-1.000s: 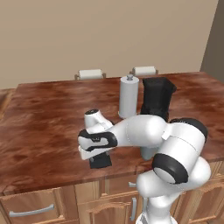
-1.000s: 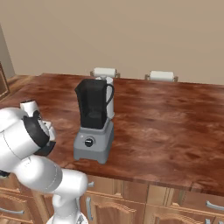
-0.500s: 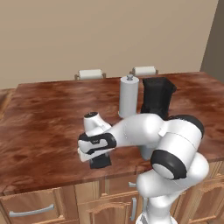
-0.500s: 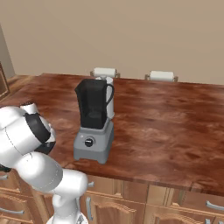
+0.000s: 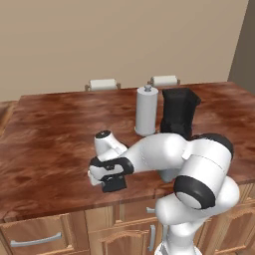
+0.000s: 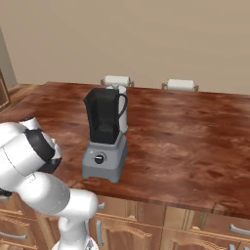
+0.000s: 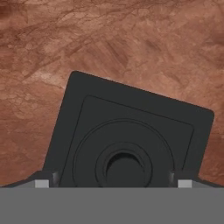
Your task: Close the lid blender by securely placing the lid on top.
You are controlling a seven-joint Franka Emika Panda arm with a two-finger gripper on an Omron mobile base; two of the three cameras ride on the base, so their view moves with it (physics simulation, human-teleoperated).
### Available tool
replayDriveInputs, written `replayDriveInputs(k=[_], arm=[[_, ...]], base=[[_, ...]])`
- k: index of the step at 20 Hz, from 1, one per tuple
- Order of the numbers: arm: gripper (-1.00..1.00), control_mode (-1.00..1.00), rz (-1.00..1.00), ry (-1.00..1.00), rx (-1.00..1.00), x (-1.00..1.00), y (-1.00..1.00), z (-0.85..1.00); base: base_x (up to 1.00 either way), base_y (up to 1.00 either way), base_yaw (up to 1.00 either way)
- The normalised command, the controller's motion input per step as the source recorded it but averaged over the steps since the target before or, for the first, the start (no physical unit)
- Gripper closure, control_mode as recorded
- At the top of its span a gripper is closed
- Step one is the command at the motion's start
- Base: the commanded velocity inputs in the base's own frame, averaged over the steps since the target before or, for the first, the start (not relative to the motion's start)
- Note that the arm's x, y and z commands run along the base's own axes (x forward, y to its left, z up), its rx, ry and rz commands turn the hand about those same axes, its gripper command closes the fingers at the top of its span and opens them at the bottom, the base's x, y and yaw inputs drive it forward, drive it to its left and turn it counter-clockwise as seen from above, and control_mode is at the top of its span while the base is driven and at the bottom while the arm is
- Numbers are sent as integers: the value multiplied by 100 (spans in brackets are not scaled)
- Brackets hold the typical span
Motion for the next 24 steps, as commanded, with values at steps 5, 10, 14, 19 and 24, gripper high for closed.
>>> replayDriveInputs(k=[5,10,14,19,24], arm=[[100,-100,0,-10,0,0,0,-8],[100,-100,0,-12,5,0,0,-6],[100,-100,0,-10,10,0,0,-1],[100,-100,0,-8,15,0,-13,-1],[100,-100,0,-8,15,0,-28,1]], base=[[0,0,0],[0,0,0],[0,0,0],[0,0,0],[0,0,0]])
